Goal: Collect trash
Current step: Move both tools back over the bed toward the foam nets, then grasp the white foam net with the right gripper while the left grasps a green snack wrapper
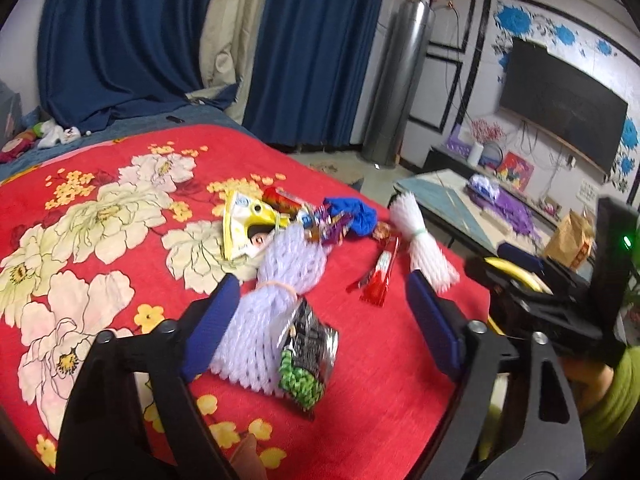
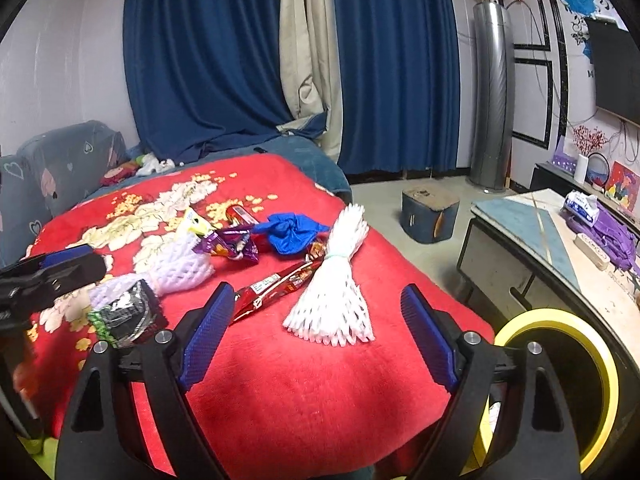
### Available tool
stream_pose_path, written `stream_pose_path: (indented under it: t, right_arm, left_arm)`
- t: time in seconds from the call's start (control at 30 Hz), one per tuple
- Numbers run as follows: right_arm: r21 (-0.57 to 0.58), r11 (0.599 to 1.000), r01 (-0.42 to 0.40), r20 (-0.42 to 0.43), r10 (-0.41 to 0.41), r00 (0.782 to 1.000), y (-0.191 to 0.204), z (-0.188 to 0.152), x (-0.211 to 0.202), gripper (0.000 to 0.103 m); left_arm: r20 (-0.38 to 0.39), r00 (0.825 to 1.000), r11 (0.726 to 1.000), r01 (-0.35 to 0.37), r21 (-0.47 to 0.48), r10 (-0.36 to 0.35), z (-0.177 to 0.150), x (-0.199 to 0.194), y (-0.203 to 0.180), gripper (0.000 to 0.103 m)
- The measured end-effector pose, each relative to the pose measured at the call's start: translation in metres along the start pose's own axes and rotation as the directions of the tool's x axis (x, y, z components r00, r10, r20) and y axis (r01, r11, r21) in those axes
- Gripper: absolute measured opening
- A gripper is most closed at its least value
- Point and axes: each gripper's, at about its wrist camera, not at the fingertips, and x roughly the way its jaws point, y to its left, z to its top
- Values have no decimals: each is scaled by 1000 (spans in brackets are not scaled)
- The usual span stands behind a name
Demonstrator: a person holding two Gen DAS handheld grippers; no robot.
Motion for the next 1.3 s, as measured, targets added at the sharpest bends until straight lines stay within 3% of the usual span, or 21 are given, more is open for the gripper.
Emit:
stream_pose_path:
  t: [0.3, 0.67, 0.77, 1.13, 1.2, 1.3]
  right_arm:
    - [-9, 1000, 8, -80, -9, 997, -2, -7, 38, 82]
    - [90, 996, 2, -154, 12, 988, -18, -12, 66, 82]
    - [124, 992, -6, -173, 27, 985, -23, -14, 71, 74]
    - [170, 985, -38, -167, 66, 984, -33, -21, 66, 27]
    - [162, 986, -48, -156, 73, 985, -31, -21, 63, 19]
    - [148, 988, -48, -125, 66, 990, -29, -20, 54, 18]
  left_arm:
    - [-86, 996, 1000, -2, 14, 3, -13, 9, 0, 51]
    - [-163, 986, 999, -33, 14, 35, -23, 14, 1, 46]
    - [-183, 982, 999, -39, 13, 41, -26, 18, 2, 40]
    - [-192, 980, 996, -43, 77, 57, -30, 20, -14, 21]
    - [-191, 980, 996, -41, 75, 54, -30, 19, -14, 12]
    - [-178, 983, 998, -36, 54, 45, -28, 16, -10, 11]
